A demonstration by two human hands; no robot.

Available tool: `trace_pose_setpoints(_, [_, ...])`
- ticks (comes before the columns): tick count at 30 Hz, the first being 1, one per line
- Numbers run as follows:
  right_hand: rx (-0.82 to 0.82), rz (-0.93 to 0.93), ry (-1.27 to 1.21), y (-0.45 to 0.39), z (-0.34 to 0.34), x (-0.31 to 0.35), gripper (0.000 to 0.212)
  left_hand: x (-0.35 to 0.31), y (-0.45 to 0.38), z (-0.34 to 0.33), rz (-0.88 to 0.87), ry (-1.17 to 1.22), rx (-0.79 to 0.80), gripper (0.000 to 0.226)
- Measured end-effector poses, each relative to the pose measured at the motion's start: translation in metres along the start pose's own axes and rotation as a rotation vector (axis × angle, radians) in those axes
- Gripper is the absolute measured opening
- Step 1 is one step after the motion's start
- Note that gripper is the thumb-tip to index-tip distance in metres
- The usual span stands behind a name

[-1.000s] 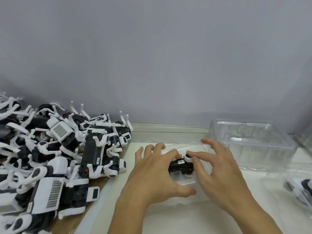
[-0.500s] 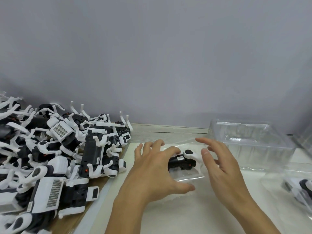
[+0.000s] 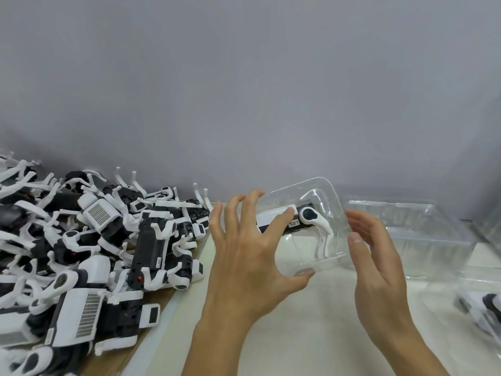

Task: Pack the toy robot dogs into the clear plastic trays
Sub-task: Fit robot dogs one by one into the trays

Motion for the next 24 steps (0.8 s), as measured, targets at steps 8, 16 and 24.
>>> trace_pose_setpoints(8, [-0.033, 0.047, 0.0, 0.001, 0.002, 0.004, 0.032, 0.005, 0.001, 0.005, 0.045, 0.008, -0.046, 0.082])
trace_pose_setpoints(16, [-0.021, 0.062, 0.004, -0.001, 0.003, 0.003, 0.033, -0.002, -0.002, 0.007, -0.012, -0.026, -0.104, 0.083])
trace_pose_setpoints(24, [-0.153, 0.098, -0.088, 0.0, 0.012, 0.003, 0.033, 0.028, 0.004, 0.004, 0.283, 0.749, -0.267, 0.069])
Point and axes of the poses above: each hand's wrist, its own y-axis away from the middle knuckle, its own z-axis out of the back of the hand, x = y × z, the point moved 5 cm from there along -y, towards the middle knuckle, and after that the axes turned 6 degrees about x, right-handed, at the moved point
